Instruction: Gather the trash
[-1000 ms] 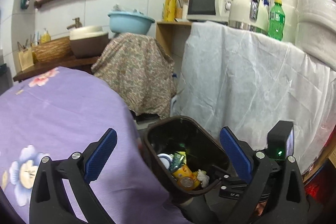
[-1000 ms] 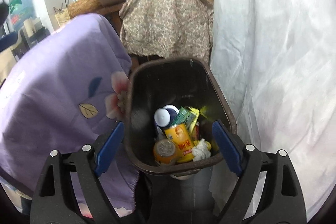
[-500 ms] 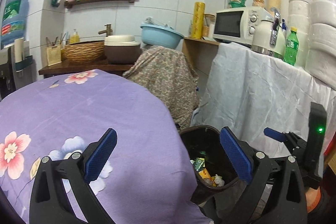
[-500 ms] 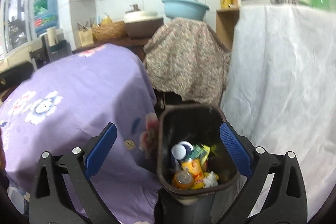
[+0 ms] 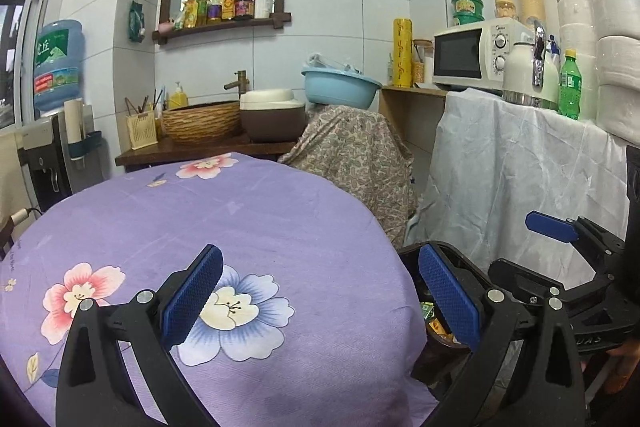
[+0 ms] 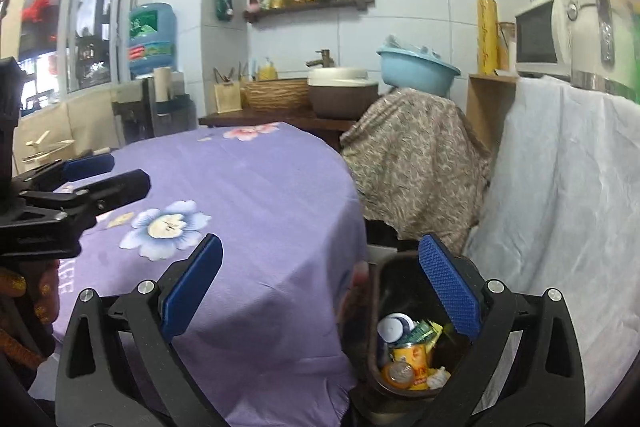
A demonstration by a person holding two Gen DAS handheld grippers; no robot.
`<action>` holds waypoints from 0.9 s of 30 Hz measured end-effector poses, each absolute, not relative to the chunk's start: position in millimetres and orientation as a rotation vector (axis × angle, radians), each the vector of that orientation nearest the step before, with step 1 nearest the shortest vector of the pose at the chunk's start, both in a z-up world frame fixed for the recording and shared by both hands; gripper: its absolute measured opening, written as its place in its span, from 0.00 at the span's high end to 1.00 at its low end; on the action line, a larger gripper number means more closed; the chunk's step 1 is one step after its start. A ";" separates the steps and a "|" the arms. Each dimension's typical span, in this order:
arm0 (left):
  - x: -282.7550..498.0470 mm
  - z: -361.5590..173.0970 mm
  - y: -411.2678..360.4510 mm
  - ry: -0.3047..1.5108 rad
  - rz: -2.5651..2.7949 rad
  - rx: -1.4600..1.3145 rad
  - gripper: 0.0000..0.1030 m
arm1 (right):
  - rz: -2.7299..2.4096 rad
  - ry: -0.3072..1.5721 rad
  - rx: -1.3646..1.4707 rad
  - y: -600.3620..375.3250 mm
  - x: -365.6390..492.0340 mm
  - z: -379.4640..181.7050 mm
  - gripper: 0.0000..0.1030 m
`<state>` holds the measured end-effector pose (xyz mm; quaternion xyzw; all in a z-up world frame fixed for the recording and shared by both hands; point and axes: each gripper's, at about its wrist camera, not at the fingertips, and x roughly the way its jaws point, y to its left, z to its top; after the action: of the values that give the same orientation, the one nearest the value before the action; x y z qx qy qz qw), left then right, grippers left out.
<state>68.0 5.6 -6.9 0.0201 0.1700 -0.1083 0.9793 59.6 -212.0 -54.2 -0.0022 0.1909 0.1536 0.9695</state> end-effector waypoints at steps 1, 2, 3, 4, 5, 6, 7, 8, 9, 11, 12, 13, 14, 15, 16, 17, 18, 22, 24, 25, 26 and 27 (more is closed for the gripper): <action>64.2 -5.9 8.0 0.332 -0.213 0.043 0.05 | 0.334 0.379 -0.003 -207.9 56.5 -52.0 0.06; 60.3 -4.9 10.2 0.320 -0.204 0.047 0.05 | 0.345 0.373 -0.002 -204.7 53.8 -49.9 0.06; 56.5 -4.1 11.8 0.308 -0.193 0.052 0.05 | 0.355 0.367 0.000 -201.8 51.2 -48.2 0.06; 53.6 -3.4 13.3 0.298 -0.184 0.055 0.05 | 0.366 0.359 0.005 -199.1 47.8 -46.4 0.06; 50.3 -2.5 15.5 0.289 -0.176 0.055 0.05 | 0.377 0.348 0.008 -197.0 43.7 -45.2 0.06; 48.1 -2.1 16.8 0.283 -0.172 0.053 0.05 | 0.391 0.333 0.011 -194.9 39.1 -43.9 0.06; 45.8 -1.6 18.8 0.278 -0.167 0.047 0.05 | 0.397 0.324 0.010 -193.4 36.0 -43.1 0.06; 43.0 -1.3 21.4 0.271 -0.164 0.036 0.05 | 0.402 0.317 0.004 -191.3 32.8 -42.0 0.06; 41.6 -0.9 23.1 0.268 -0.163 0.028 0.05 | 0.405 0.314 -0.005 -189.2 29.8 -41.1 0.06; 38.0 -1.1 25.0 0.263 -0.159 0.018 0.05 | 0.418 0.314 -0.016 -184.9 25.2 -38.8 0.06; 36.4 -1.4 26.3 0.260 -0.158 0.015 0.05 | 0.423 0.315 -0.016 -184.0 23.7 -38.0 0.06; 35.1 -1.6 27.7 0.257 -0.155 0.011 0.05 | 0.429 0.314 -0.016 -182.2 21.4 -37.1 0.06; 33.9 -1.9 29.0 0.254 -0.148 0.008 0.05 | 0.433 0.311 -0.018 -181.1 18.8 -36.3 0.06; 33.6 -2.2 30.0 0.253 -0.140 0.006 0.05 | 0.434 0.307 -0.023 -180.2 16.0 -35.4 0.06; 33.5 -2.4 31.4 0.252 -0.134 0.001 0.05 | 0.434 0.302 -0.027 -179.5 13.4 -34.7 0.06; 32.9 -3.0 32.9 0.253 -0.135 -0.007 0.05 | 0.435 0.295 -0.031 -179.1 10.5 -33.8 0.06; 32.8 -3.3 35.2 0.253 -0.149 -0.023 0.05 | 0.437 0.289 -0.033 -177.9 7.3 -33.0 0.06; 32.1 -4.2 37.3 0.261 -0.166 -0.047 0.05 | 0.445 0.268 -0.022 -178.6 -0.3 -32.4 0.06; 31.7 -3.7 34.3 0.260 -0.161 -0.028 0.05 | 0.433 0.262 -0.025 -178.8 -1.2 -33.3 0.06; 31.5 -3.3 32.8 0.259 -0.161 -0.020 0.05 | 0.431 0.263 -0.027 -178.9 -0.4 -33.7 0.06; 31.1 -2.8 31.5 0.257 -0.164 -0.013 0.05 | 0.428 0.262 -0.030 -178.6 -0.3 -33.6 0.06; 30.2 -3.0 30.7 0.254 -0.167 -0.010 0.05 | 0.426 0.259 -0.031 -178.6 -1.5 -33.9 0.06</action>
<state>30.2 30.7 -3.0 -0.0050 0.1267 -0.0832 0.9884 -1.5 -178.6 -33.9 -0.0155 0.1283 0.2110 0.9689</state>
